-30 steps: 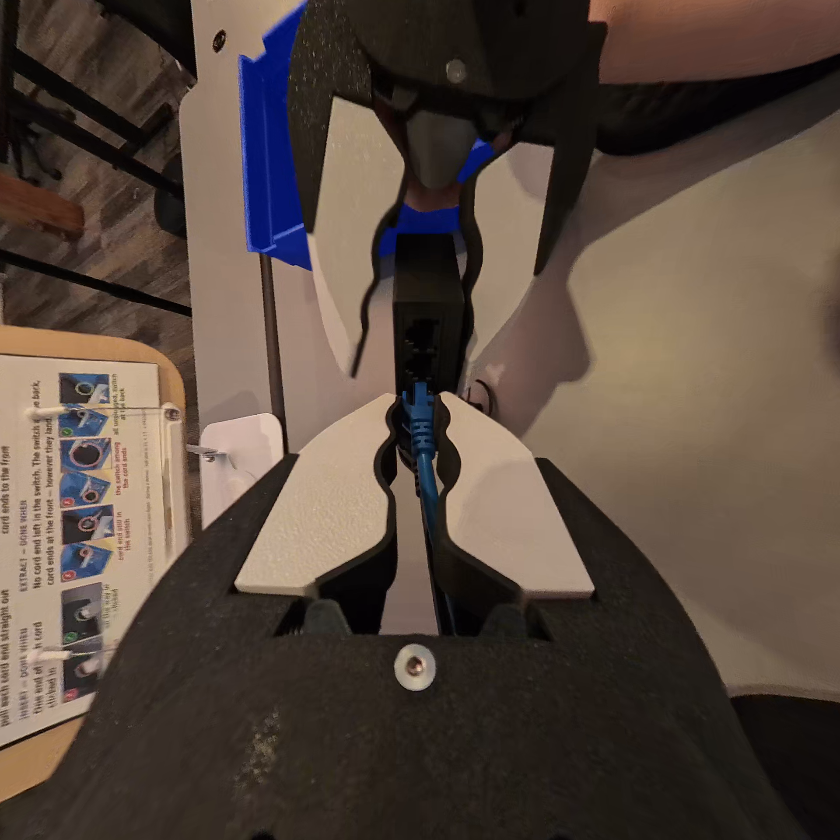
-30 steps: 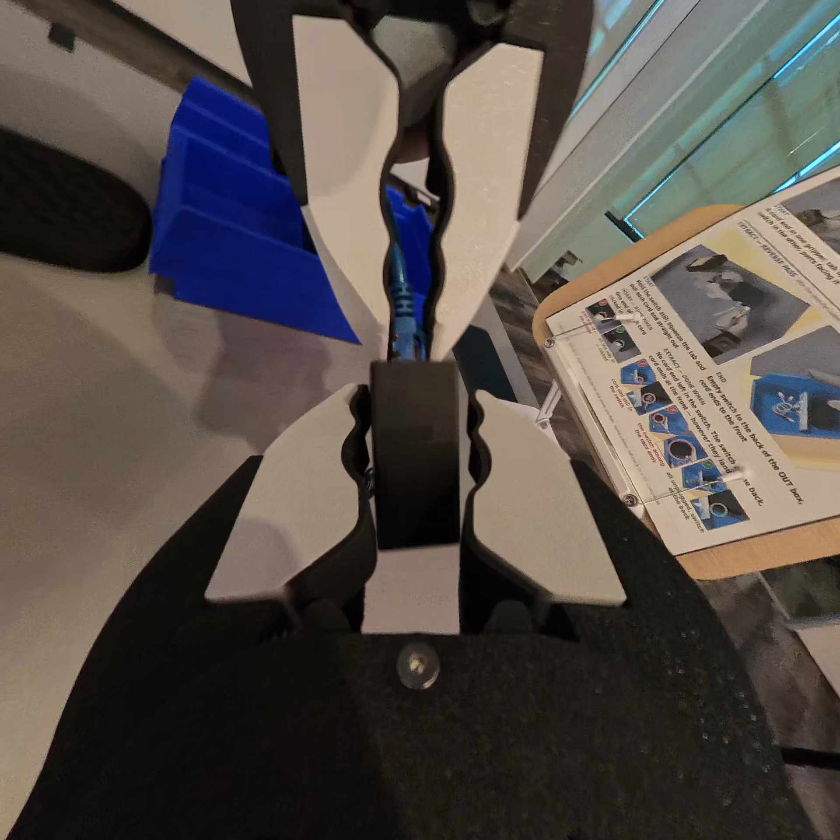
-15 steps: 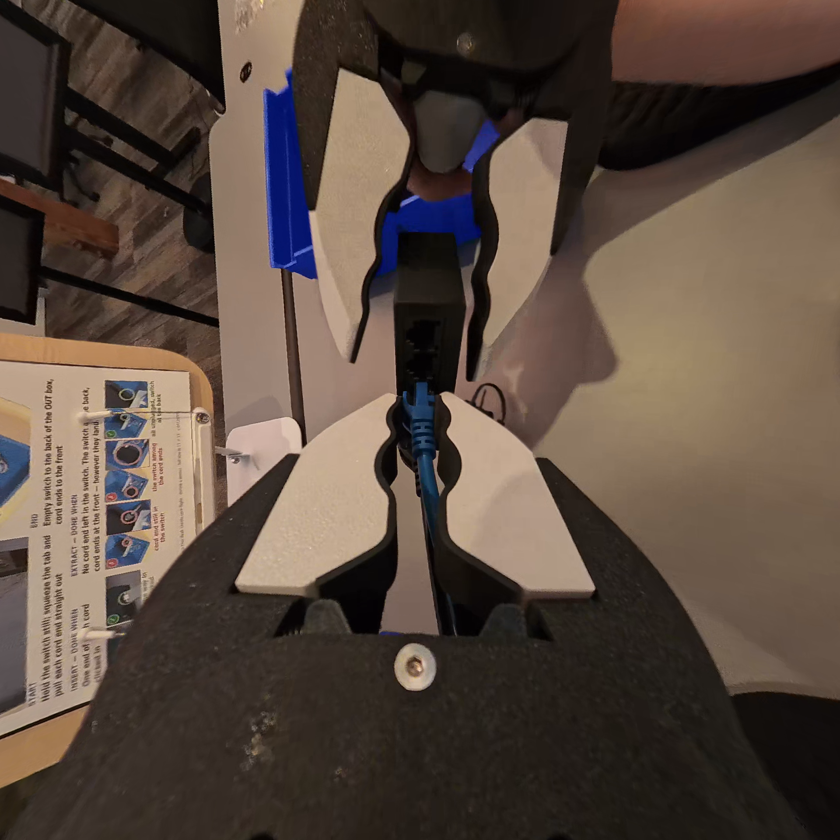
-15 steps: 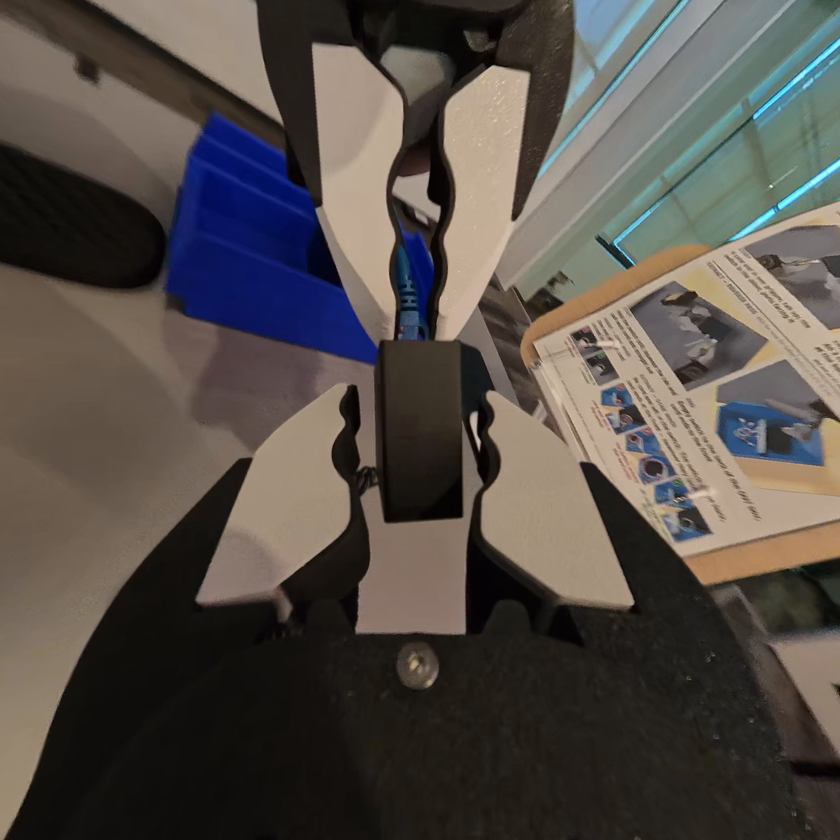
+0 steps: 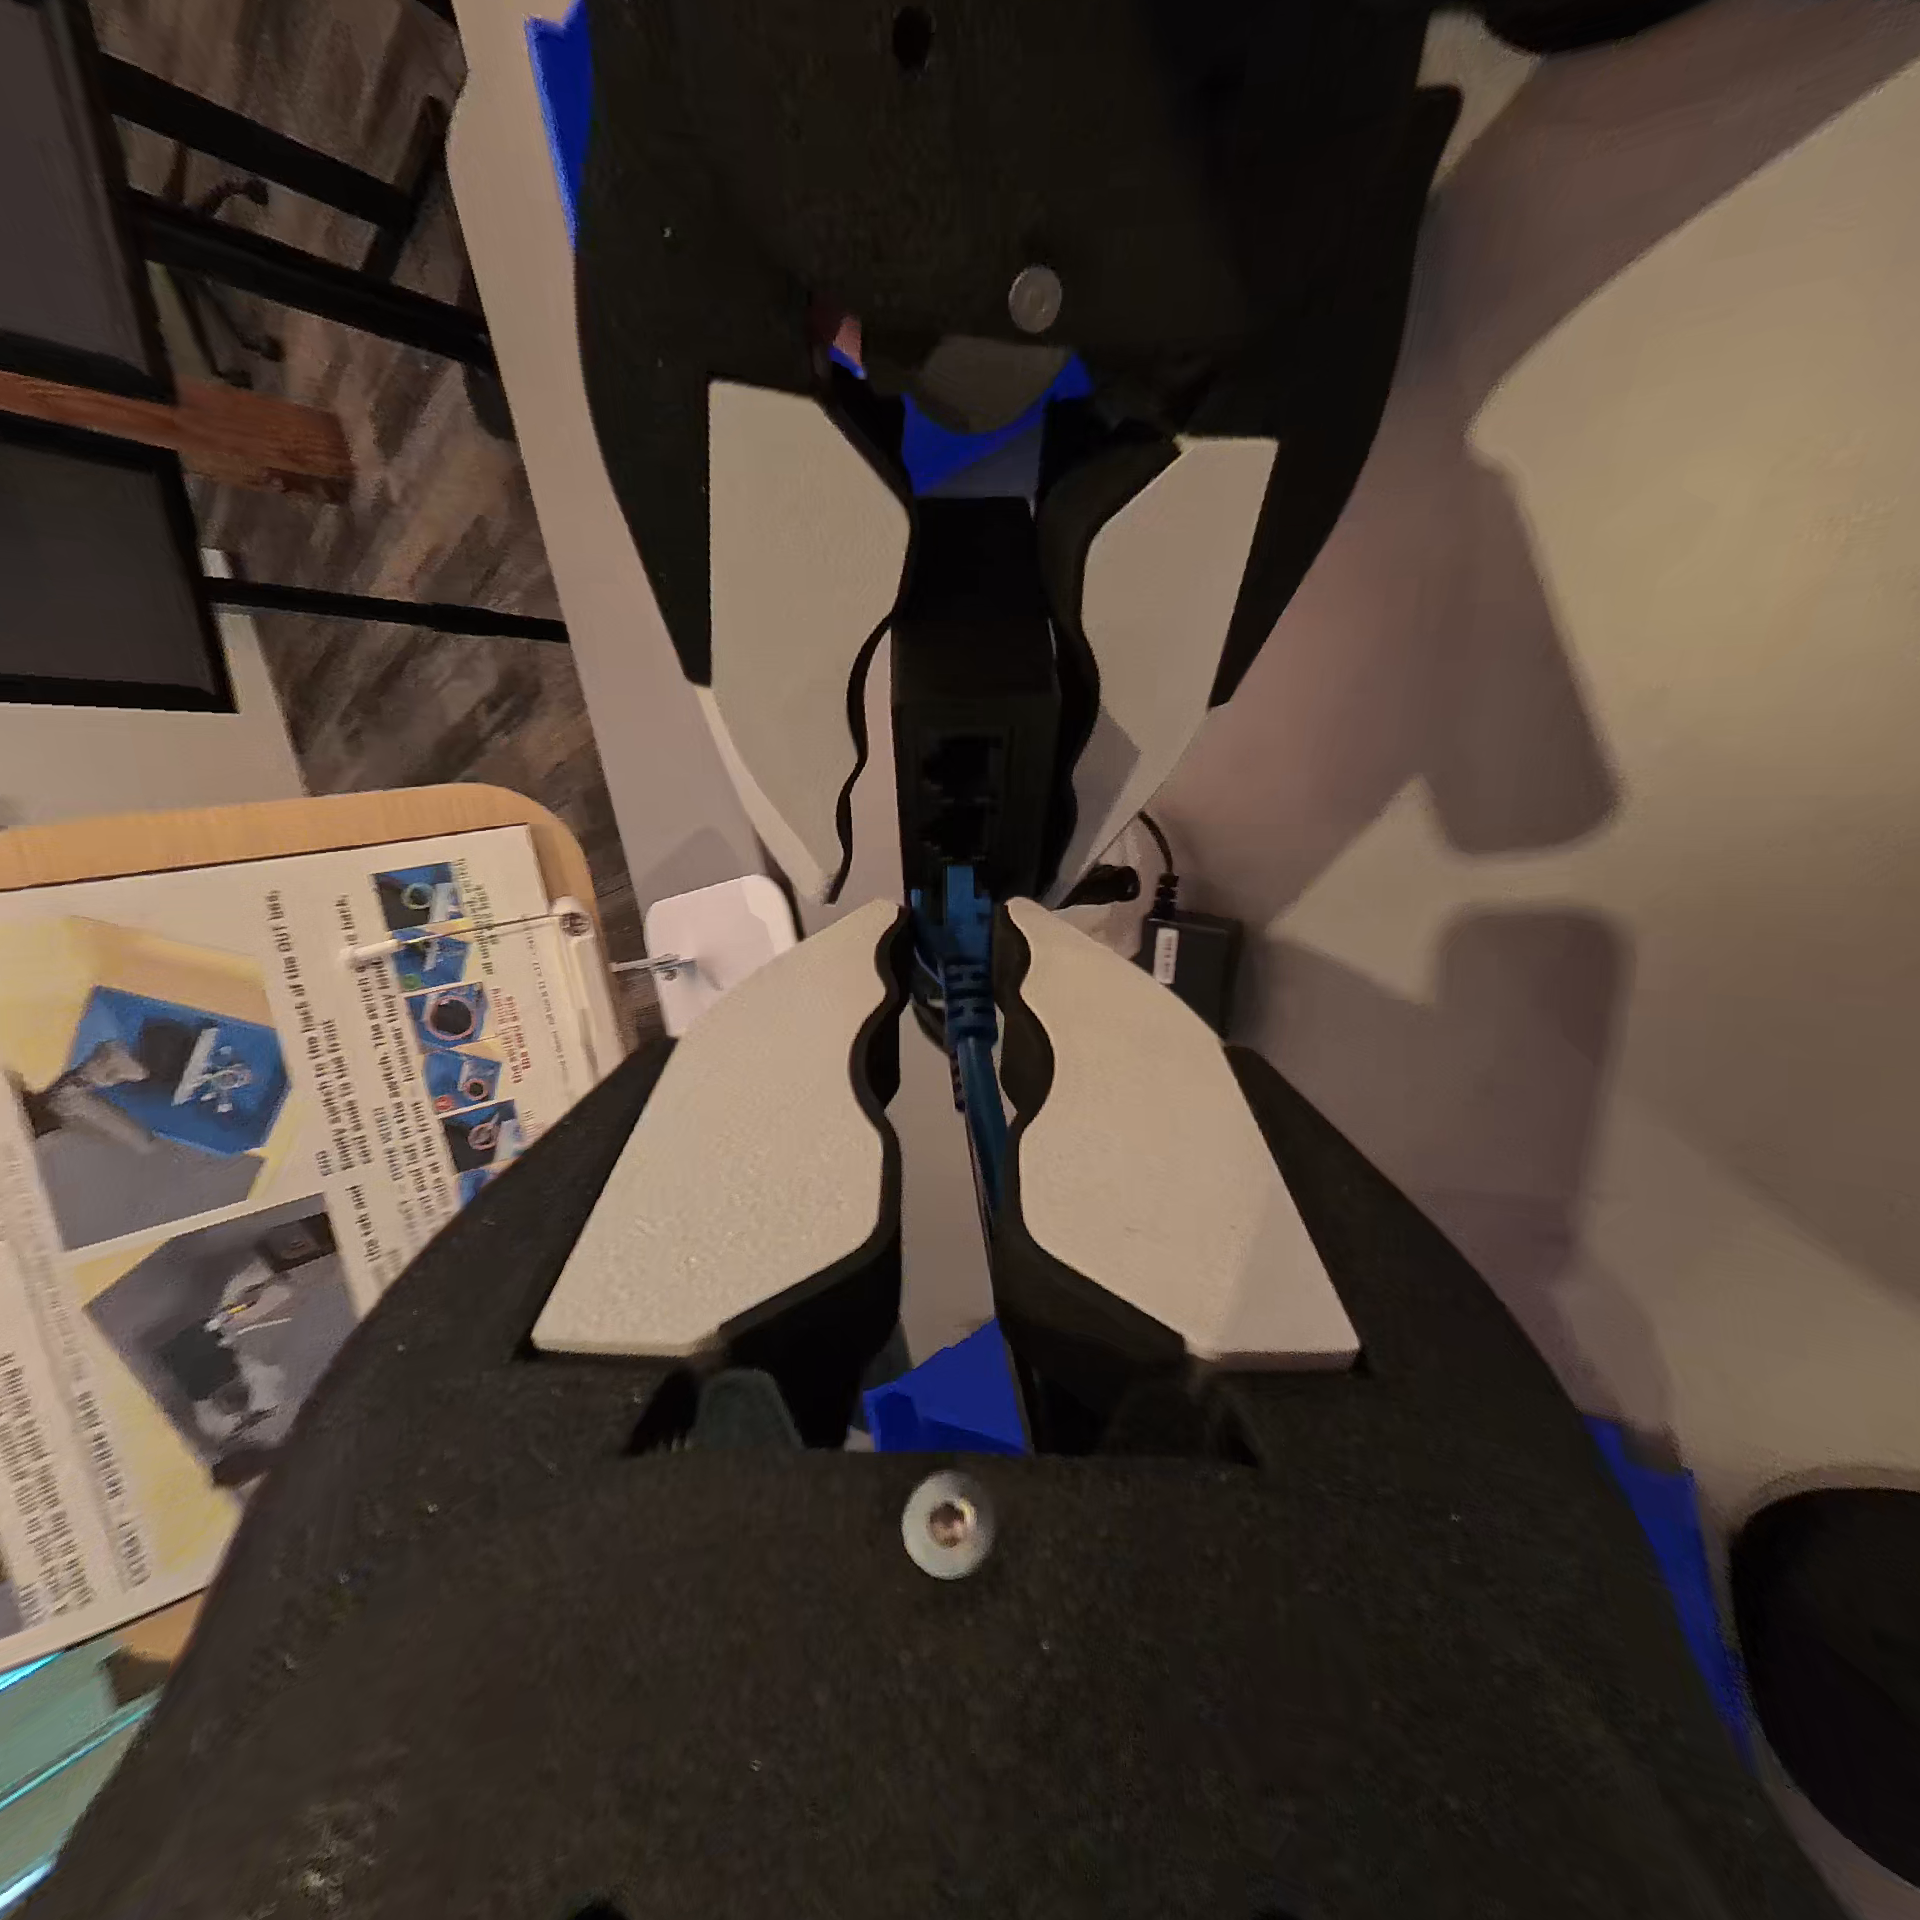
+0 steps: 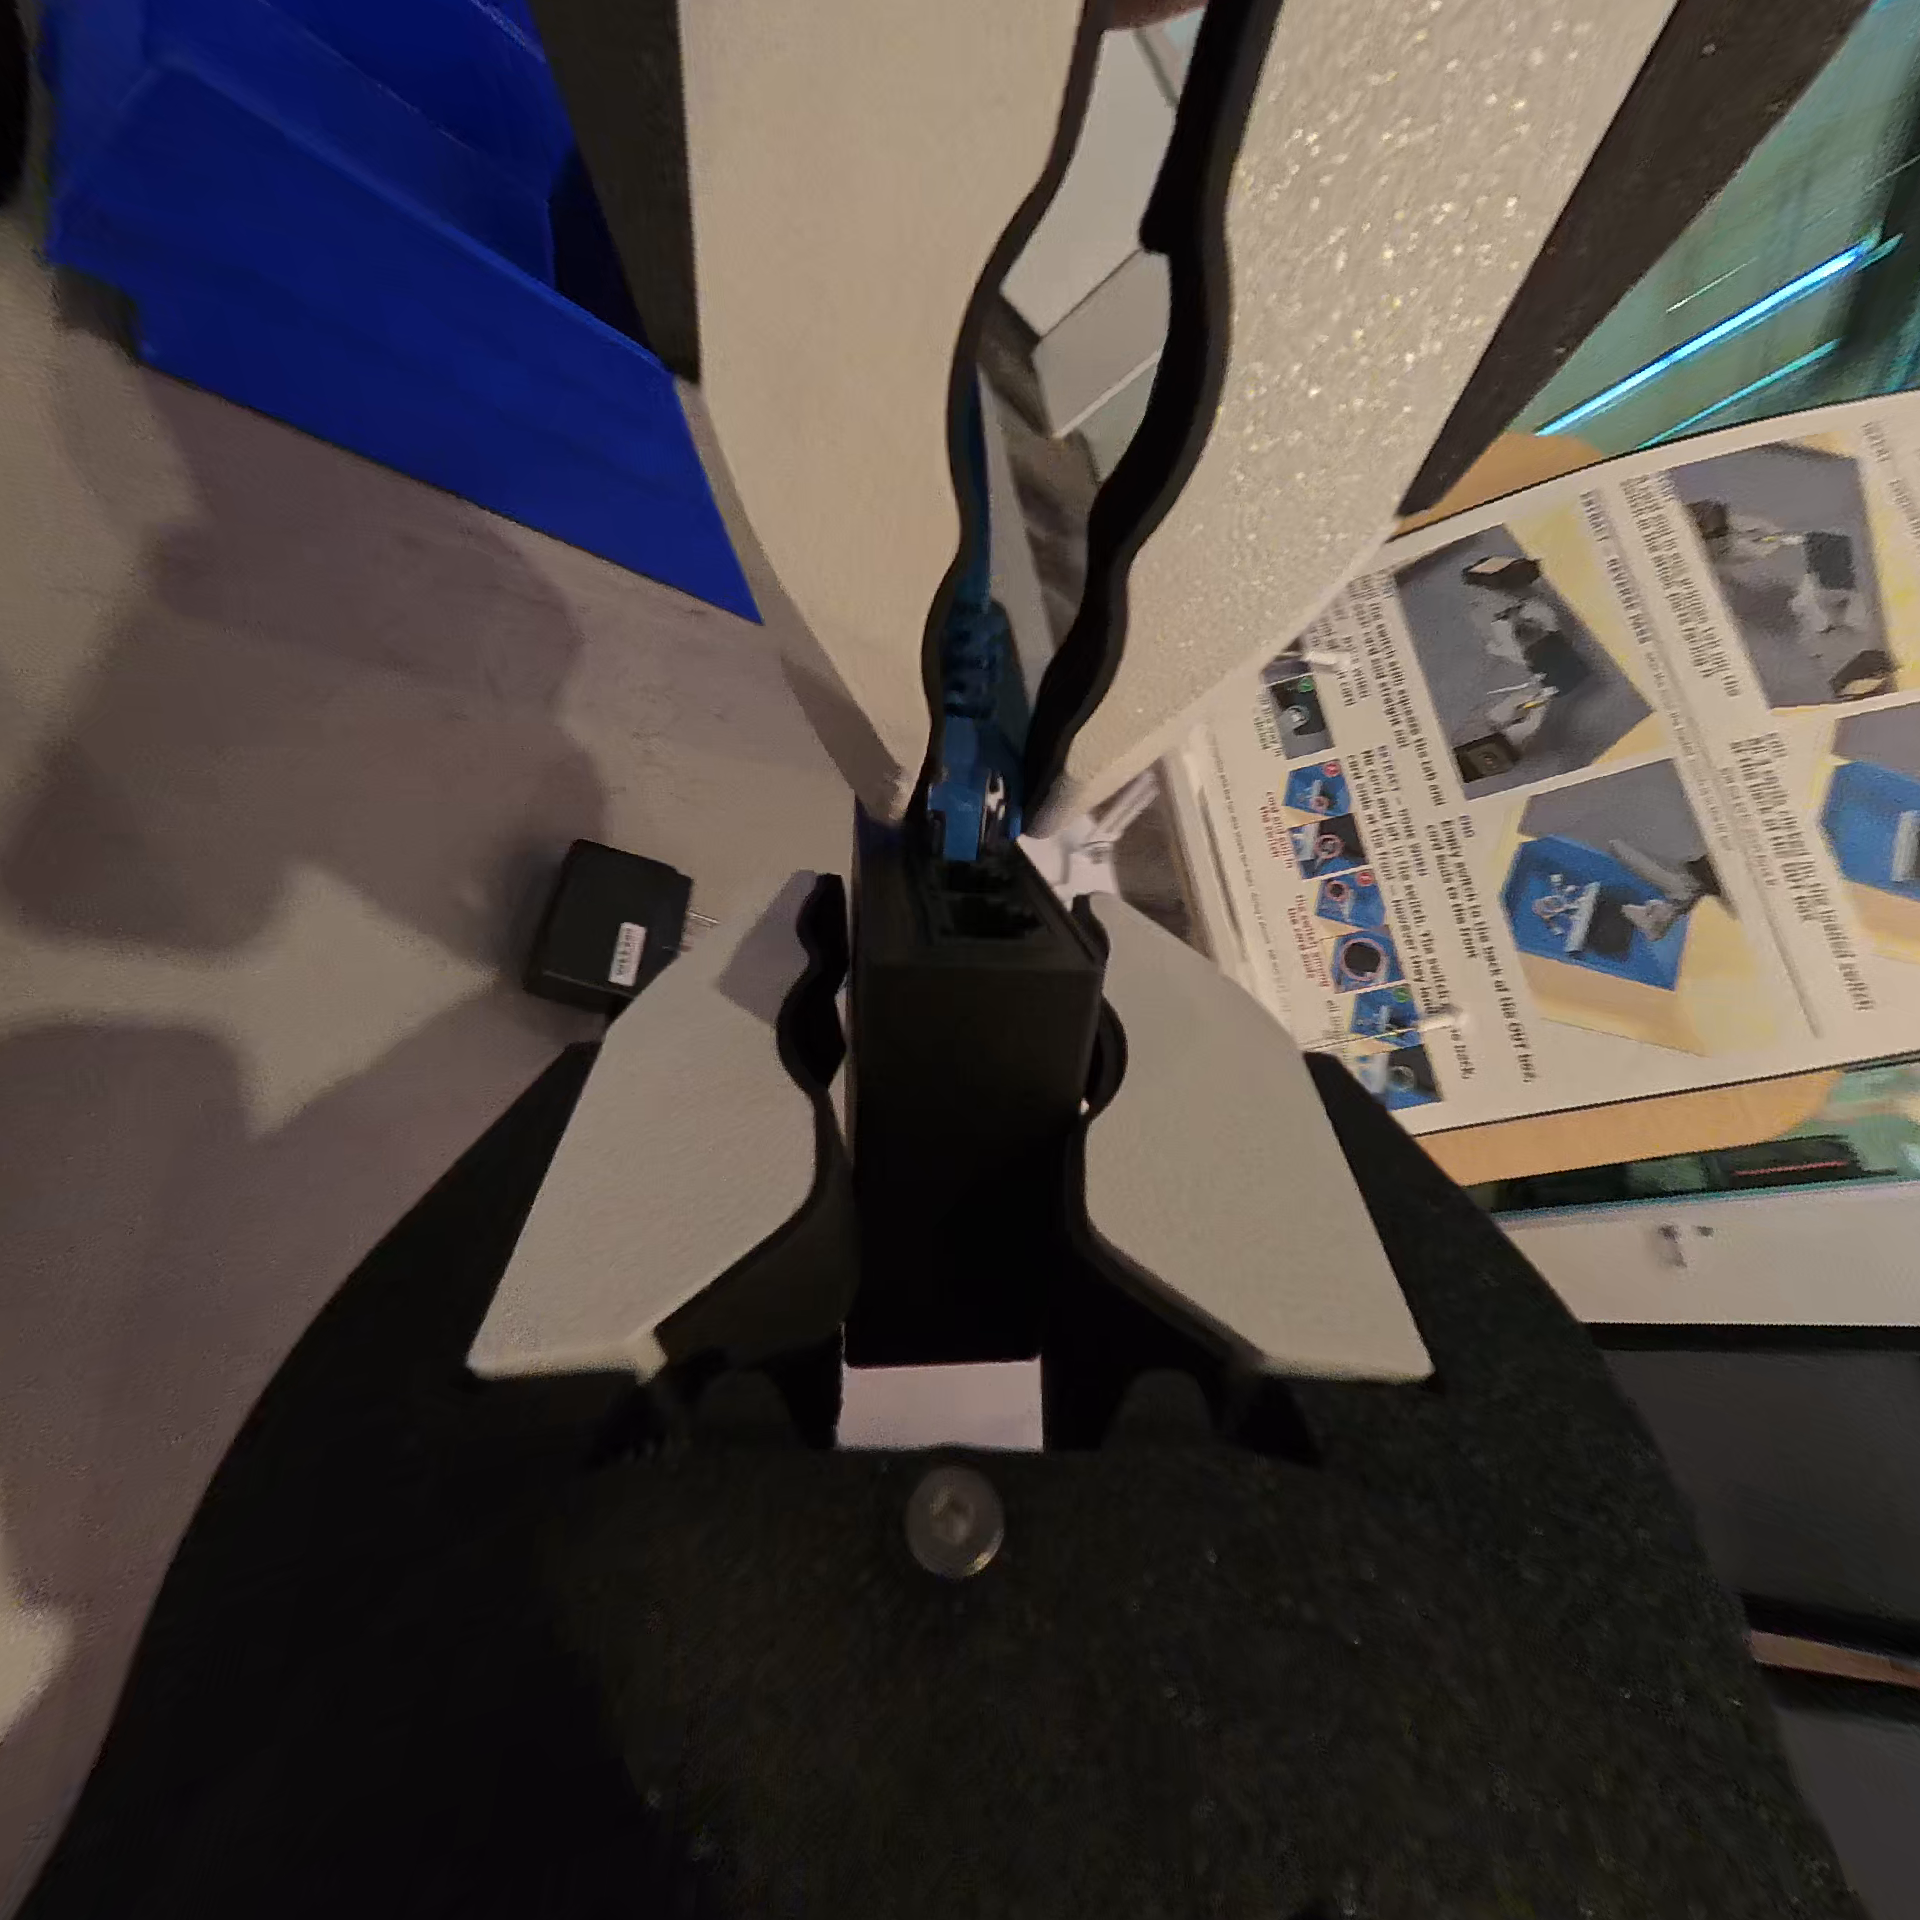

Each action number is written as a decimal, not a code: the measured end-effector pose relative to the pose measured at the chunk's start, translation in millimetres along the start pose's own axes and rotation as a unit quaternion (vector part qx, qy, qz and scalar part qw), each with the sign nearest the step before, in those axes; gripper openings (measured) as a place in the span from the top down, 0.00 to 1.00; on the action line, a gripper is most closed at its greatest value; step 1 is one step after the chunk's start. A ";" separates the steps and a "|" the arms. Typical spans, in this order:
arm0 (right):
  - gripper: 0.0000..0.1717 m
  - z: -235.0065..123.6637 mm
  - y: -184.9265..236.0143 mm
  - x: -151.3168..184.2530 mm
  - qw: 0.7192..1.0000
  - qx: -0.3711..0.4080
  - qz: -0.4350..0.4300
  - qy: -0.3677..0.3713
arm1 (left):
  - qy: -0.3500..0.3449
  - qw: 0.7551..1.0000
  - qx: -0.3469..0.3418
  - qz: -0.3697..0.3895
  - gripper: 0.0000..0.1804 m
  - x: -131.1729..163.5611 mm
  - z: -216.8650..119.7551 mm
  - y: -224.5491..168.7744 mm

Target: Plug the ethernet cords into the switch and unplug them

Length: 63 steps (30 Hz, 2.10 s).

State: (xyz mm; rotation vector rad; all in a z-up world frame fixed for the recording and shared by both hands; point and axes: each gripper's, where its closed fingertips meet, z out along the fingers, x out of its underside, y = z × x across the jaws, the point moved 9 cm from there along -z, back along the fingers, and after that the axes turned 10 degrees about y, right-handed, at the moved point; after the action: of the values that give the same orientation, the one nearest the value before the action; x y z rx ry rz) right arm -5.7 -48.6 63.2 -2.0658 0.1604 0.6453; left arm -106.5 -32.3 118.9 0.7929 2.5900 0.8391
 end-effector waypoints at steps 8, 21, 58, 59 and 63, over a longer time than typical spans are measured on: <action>0.77 -8.7 -2.2 7.8 0.995 0.076 -0.056 -0.035 | -0.045 0.994 -0.040 -0.089 0.77 13.3 -44.7 15.4; 0.77 -30.9 28.6 -36.2 0.955 0.121 -0.202 -0.183 | -0.328 0.831 0.234 -0.384 0.80 129.3 -37.9 -4.6; 0.70 -30.5 -26.9 -24.8 0.972 -0.114 0.052 -0.197 | -0.313 0.928 -0.101 -0.176 0.86 71.2 -3.1 -40.8; 0.70 -32.3 -26.7 -28.8 0.985 -0.101 0.014 -0.140 | -0.287 0.935 -0.114 -0.173 0.86 71.2 -2.3 -40.1; 0.69 -35.0 -20.7 -48.6 0.991 -0.062 -0.116 0.008 | -0.221 0.950 -0.153 -0.160 0.86 67.4 3.2 -42.5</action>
State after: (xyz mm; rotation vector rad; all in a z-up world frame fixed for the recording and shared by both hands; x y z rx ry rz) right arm -26.5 -72.4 118.1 -2.1675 -0.1126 0.5050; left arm -176.5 -20.1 82.6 0.3961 2.0510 0.8220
